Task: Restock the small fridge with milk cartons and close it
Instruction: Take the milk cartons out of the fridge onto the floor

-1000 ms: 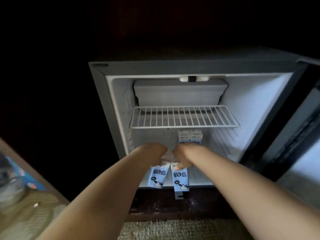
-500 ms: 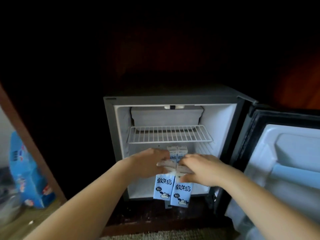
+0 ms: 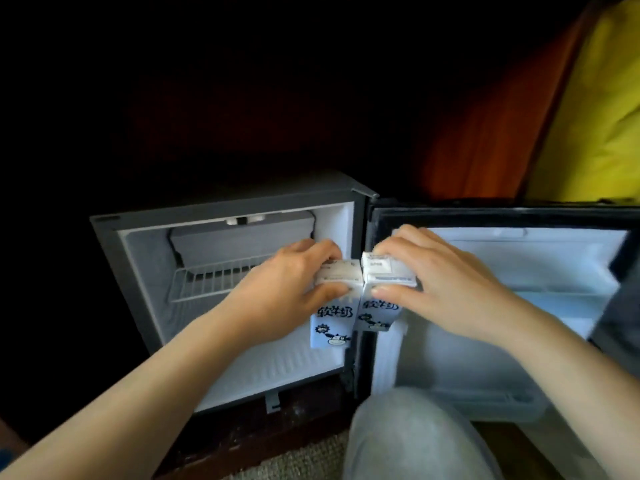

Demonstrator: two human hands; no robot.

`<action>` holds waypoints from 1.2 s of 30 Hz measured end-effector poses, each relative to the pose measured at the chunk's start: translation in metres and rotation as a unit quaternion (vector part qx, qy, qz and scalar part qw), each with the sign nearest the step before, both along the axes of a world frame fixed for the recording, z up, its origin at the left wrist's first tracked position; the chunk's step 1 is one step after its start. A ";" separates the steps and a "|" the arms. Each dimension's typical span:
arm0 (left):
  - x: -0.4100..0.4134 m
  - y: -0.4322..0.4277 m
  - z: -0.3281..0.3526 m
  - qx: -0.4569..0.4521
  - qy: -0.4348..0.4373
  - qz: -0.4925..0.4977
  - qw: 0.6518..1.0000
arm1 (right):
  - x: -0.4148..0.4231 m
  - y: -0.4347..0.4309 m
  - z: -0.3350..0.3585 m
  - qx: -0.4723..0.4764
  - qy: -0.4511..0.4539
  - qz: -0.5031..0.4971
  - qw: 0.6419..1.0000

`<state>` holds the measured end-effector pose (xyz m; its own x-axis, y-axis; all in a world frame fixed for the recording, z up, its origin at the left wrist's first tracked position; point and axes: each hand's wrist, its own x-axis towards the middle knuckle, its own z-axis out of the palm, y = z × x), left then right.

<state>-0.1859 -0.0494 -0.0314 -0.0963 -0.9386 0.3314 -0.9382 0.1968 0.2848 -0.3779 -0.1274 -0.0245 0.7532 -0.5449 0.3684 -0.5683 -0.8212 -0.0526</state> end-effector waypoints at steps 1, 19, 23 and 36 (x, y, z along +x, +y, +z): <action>-0.011 -0.002 0.002 -0.009 0.007 -0.011 1.000 | -0.013 0.001 0.002 0.001 -0.006 -0.010 1.000; -0.193 -0.035 -0.050 0.041 -0.020 -0.162 0.986 | -0.193 0.024 -0.040 0.141 0.058 -0.153 0.976; -0.225 -0.035 -0.072 0.061 -0.034 -0.191 0.979 | -0.219 0.033 -0.064 0.180 0.068 -0.166 0.967; -0.312 -0.022 -0.172 0.182 0.005 -0.265 0.947 | -0.294 0.072 -0.165 0.230 0.116 -0.262 0.930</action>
<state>-0.4974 -0.0710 -0.2029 -0.5844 -0.8115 -0.0010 -0.7322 0.5268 0.4318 -0.6717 -0.0549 -0.1898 0.3704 -0.9192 -0.1337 -0.9239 -0.3497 -0.1551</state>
